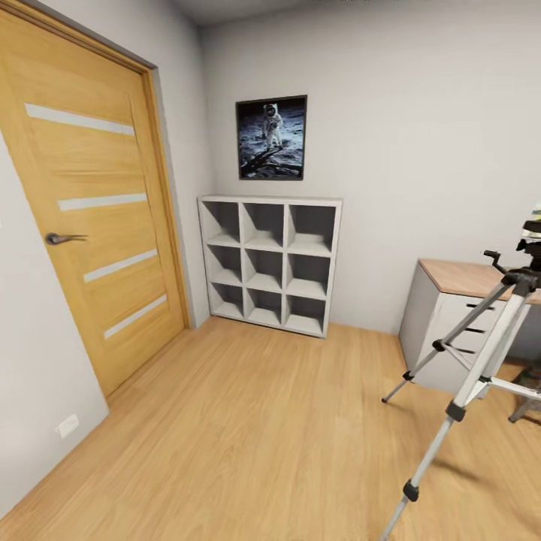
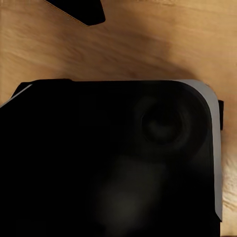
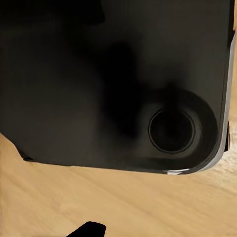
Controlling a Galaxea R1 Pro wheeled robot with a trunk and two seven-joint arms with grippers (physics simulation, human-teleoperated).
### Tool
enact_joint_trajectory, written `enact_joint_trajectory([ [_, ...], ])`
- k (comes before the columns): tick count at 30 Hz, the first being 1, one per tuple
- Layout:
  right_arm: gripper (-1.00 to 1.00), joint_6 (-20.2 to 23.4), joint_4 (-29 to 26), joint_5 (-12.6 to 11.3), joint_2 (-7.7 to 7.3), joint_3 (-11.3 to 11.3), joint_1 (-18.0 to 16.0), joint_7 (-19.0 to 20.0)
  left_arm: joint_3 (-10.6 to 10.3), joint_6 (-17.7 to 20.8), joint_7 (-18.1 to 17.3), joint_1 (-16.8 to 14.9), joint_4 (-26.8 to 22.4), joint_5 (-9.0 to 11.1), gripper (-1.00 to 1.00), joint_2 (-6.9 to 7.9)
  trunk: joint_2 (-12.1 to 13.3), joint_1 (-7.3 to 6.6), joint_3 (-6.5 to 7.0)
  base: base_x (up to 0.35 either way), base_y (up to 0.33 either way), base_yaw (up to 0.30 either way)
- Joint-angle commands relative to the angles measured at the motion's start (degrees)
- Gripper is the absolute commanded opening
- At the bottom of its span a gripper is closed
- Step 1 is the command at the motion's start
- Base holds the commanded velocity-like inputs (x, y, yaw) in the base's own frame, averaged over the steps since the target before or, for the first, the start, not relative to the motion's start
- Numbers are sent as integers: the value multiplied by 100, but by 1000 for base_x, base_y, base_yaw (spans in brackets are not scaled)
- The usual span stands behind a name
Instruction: Attach the digital camera to the camera tripod in the bedroom.
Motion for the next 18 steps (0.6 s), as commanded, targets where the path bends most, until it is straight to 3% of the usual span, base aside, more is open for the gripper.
enact_joint_trajectory([
  [1,100,-20,1,5,0,2,-1,7,2,-14,-1,1,-2,17,100,0,-2,0,-4,0,0,-297],
  [18,100,-26,1,6,1,0,-1,1,1,-14,0,1,-2,18,100,-1,-2,0,-4,0,0,-297],
])
